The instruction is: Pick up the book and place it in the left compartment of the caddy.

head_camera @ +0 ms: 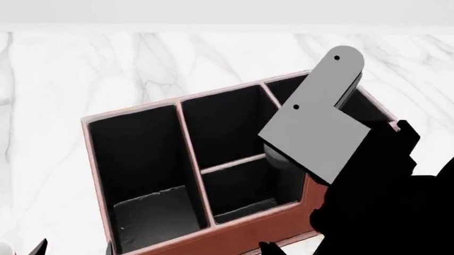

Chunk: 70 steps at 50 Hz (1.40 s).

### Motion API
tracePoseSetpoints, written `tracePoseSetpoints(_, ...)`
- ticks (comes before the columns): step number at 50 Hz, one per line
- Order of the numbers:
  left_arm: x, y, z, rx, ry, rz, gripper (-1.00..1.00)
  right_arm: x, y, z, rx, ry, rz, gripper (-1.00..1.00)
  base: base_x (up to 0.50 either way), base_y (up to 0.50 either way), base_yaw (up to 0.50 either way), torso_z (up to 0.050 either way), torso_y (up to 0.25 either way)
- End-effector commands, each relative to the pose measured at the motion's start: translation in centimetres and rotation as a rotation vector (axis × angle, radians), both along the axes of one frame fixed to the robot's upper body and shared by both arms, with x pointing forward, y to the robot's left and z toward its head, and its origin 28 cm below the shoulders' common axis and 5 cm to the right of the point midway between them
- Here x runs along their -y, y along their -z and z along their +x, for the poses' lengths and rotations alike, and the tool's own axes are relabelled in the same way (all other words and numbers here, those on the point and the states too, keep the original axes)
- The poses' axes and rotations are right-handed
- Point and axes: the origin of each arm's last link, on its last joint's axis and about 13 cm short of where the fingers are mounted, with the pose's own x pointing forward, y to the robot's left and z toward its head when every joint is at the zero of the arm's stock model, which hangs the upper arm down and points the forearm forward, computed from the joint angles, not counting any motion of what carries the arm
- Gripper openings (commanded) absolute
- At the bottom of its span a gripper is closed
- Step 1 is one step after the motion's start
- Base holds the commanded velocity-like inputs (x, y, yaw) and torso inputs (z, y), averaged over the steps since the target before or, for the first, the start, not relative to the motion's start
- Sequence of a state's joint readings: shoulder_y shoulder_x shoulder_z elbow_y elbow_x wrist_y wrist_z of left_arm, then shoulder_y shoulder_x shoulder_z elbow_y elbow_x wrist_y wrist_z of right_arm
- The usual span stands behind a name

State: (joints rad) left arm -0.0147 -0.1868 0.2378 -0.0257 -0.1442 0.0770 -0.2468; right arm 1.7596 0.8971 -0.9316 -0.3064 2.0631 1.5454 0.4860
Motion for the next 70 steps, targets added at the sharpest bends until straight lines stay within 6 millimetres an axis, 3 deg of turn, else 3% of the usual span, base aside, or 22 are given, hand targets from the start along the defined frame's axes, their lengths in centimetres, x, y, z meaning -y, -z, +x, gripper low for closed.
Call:
tracePoseSetpoints(1, 0.0, 0.0, 0.0, 0.000, 0.000, 0.001, 1.00, 0.8, 0.4, -0.6, -0.109, 0.007, -0.081, 1.00, 0.00, 0.00, 0.00, 0.000, 0.000)
tracePoseSetpoints(29, 0.0, 0.0, 0.0, 0.001, -0.002, 0.002, 1.00, 2.5, 2.1, -0.4, -0.186, 0.133, -0.247, 1.00, 0.00, 0.00, 0.00, 0.000, 0.000)
tracePoseSetpoints(51, 0.0, 0.1, 0.0, -0.001, -0.002, 0.005, 1.00, 3.9, 1.2, 0.7, -0.113, 0.243, -0.290, 1.00, 0.00, 0.00, 0.00, 0.000, 0.000)
tracePoseSetpoints(70, 0.0, 0.1, 0.0, 0.001, -0.001, 0.005, 1.00, 4.0, 3.4, 1.9, -0.115, 0.208, -0.327, 1.00, 0.00, 0.00, 0.00, 0.000, 0.000)
